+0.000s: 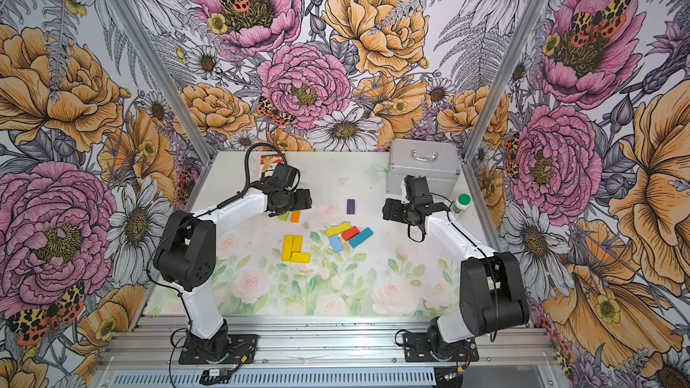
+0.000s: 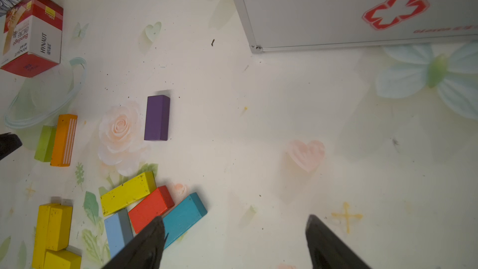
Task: Assemble the letter p with building blocks
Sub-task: Pick up the building block from the center of the board.
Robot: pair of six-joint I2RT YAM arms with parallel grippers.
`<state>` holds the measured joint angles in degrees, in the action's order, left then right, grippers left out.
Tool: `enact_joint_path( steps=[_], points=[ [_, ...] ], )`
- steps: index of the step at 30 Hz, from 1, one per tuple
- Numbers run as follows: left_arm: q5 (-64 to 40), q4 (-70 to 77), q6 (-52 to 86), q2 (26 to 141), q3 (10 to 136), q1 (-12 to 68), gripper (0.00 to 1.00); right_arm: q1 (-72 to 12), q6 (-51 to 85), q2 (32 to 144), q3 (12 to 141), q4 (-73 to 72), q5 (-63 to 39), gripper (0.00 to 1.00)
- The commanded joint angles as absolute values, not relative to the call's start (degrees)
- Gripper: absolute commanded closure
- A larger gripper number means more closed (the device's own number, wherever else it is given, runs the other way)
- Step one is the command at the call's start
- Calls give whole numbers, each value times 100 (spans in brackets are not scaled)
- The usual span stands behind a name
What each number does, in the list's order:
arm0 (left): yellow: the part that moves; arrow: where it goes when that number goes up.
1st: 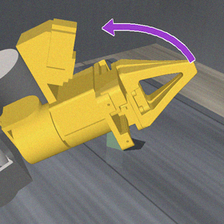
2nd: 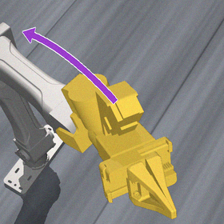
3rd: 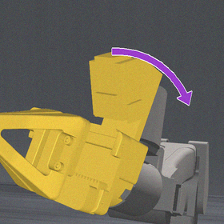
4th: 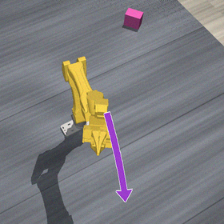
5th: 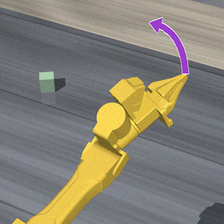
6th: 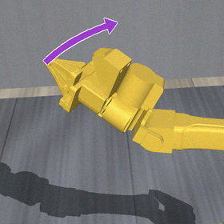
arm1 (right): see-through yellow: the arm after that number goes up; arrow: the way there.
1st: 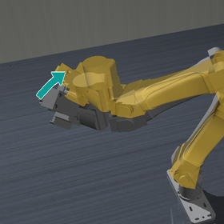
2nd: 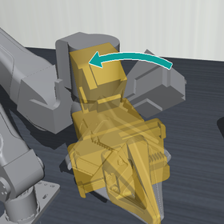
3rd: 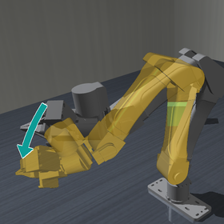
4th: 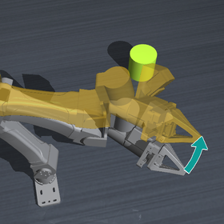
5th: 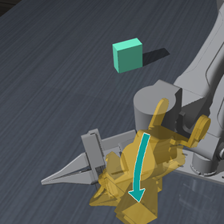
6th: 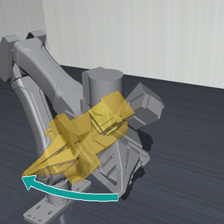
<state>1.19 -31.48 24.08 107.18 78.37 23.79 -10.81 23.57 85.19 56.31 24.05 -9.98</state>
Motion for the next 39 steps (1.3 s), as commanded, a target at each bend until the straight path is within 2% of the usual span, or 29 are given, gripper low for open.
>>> enact_joint_path(
  steps=[1, 13, 20, 23, 27, 33, 36, 39],
  points=[
    [276, -3252, 2227, 10855, 7823, 2404, 17, -1234, 2478, 8682, 5900, 2443, -1193, 15],
    [245, -3243, 1970, 11444, 8021, 2259, 20, -2069, 2610, 9313, 6565, 2442, -1165, 18],
    [169, -3247, 1904, 11721, 8214, 2210, 22, -2246, 2619, 9513, 6724, 2445, -1143, 18],
    [131, -3246, 1801, 11799, 8253, 2232, 34, -2250, 2593, 9520, 6729, 2443, -1134, 19],
    [-83, -3266, 1431, 11762, 8143, 2314, 54, -2252, 2560, 9546, 6732, 2459, -1125, 19],
    [-68, -3444, 930, 11557, 7781, 2440, 77, -2250, 2540, 9617, 6758, 2454, -1141, 19],
    [297, -3479, 518, 11278, 7535, 2623, 82, -2265, 2540, 9640, 6800, 2448, -1203, 20],
    [1240, -3453, -409, 10851, 7187, 3053, 83, -2323, 2491, 9658, 6842, 2454, -1251, 21]
  ],
)
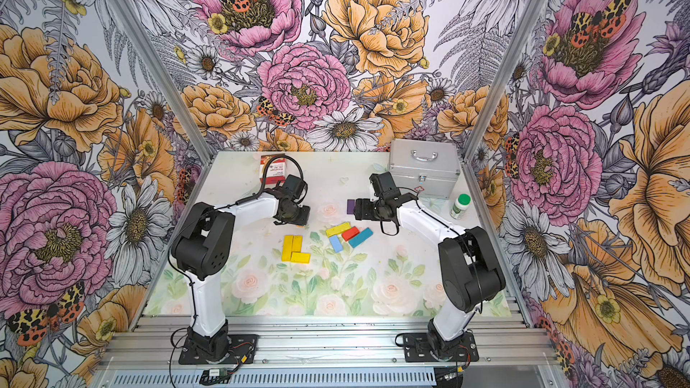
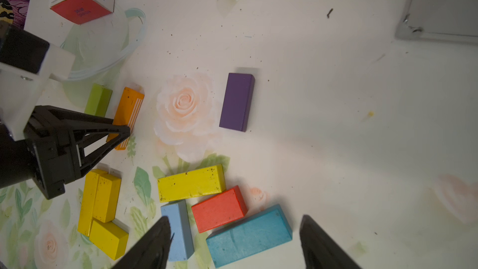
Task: Assemble the letter p with building blocks
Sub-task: Pick up the building block from the center of the board.
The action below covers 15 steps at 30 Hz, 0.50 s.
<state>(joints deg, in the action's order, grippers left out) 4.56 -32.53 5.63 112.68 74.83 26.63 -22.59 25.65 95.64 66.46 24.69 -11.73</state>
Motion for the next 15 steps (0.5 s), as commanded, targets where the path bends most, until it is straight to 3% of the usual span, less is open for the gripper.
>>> enact_joint_path(
  steps=[1, 4, 15],
  points=[
    [1506, -3440, -744, 10751, 7097, 3185, 83, -2341, 2480, 9670, 6851, 2447, -1239, 21],
    [1933, -3184, -1506, 10488, 6753, 3387, 83, -2410, 2463, 9728, 6894, 2443, -1255, 21],
    [1452, -995, -3375, 9601, 5755, 2925, 83, -2553, 2382, 10083, 7095, 2452, -1395, 20]
  ],
)
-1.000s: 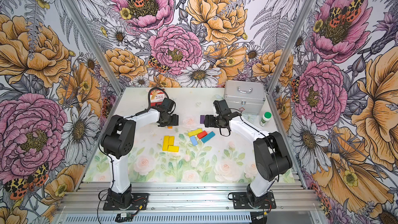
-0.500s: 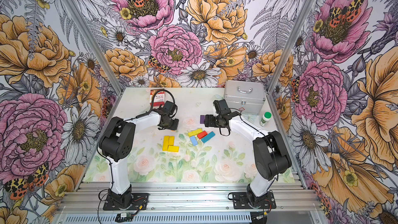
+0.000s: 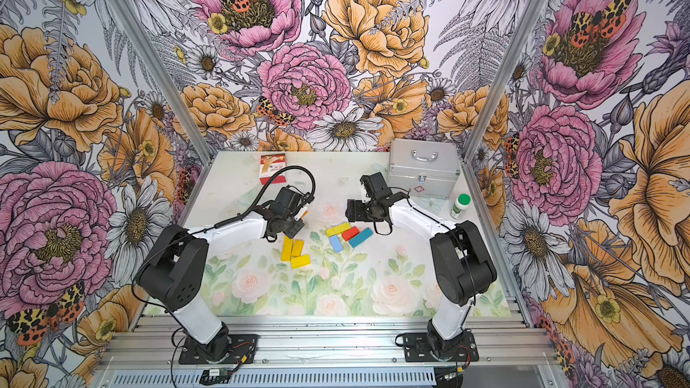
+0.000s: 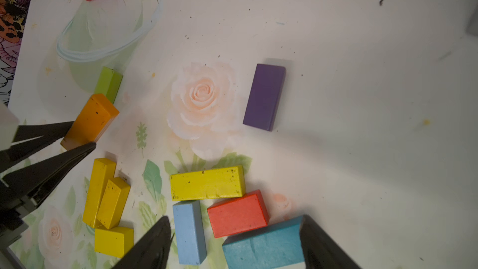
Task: Assemble the letter p with building blocks
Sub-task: Pick up the building block from the center of the board, then place the building block at the center of the board.
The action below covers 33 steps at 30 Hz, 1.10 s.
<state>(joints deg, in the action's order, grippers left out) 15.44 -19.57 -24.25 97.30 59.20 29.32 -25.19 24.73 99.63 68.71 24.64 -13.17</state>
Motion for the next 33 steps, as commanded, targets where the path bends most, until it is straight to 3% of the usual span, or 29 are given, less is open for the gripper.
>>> enact_joint_path(
  steps=[1, 15, 21, 27, 33],
  points=[
    [1304, -829, -3645, 9608, 5676, 2894, 83, -2551, 2382, 10115, 7127, 2450, -1418, 21],
    [-1248, -1558, -4538, 9888, 6129, 1968, 89, -2744, 2458, 10570, 7615, 2443, -1462, 22],
    [-1424, -1848, -4654, 10114, 6282, 1936, 76, -2924, 2566, 10852, 7933, 2437, -1328, 22],
    [-1270, -2091, -4763, 10379, 6387, 1933, 72, -3050, 2600, 11109, 8264, 2435, -1284, 22],
    [-1080, -2228, -4787, 10627, 6413, 1914, 60, -3050, 2698, 11279, 8399, 2448, -1249, 22]
  ],
)
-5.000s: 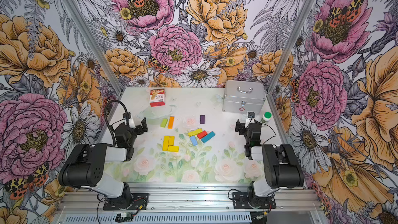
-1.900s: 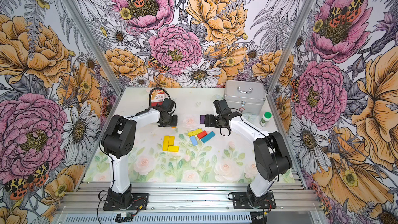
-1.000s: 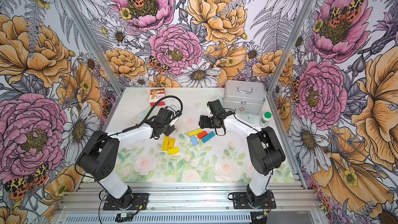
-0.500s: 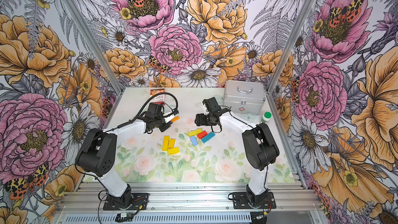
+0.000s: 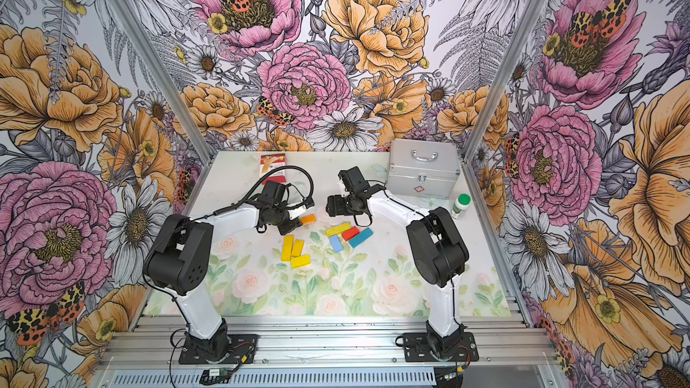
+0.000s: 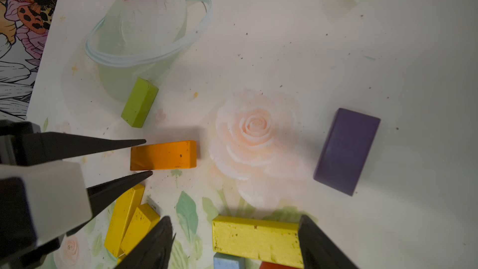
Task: Assemble the letter p with building blocks
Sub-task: Place the building block at the center of the board.
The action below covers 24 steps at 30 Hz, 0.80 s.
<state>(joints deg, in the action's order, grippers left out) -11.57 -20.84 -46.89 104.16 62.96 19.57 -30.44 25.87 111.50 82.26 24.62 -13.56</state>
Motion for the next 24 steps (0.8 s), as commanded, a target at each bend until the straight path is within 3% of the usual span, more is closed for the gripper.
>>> enact_joint_path(
  steps=[1, 9, 15, 20, 22, 24],
  points=[
    [-936, -2228, -4791, 10679, 6429, 1933, 58, -3050, 2746, 11306, 8421, 2444, -1239, 22],
    [-225, -1698, -3990, 10618, 6489, 1867, 59, -3059, 2903, 11458, 8582, 2445, -1334, 25],
    [-339, 358, -2598, 9093, 5287, 1714, 39, -3076, 2907, 11586, 8764, 2446, -1500, 35],
    [-178, -47, -986, 8542, 5224, 1657, 33, -3161, 3013, 11862, 9038, 2443, -1775, 52],
    [-721, -712, -323, 8622, 5487, 1500, 36, -3199, 3117, 11985, 9134, 2435, -1881, 63],
    [-1624, -1241, 513, 8881, 5760, 1276, 50, -3234, 3243, 12099, 9193, 2435, -1943, 72]
  ],
)
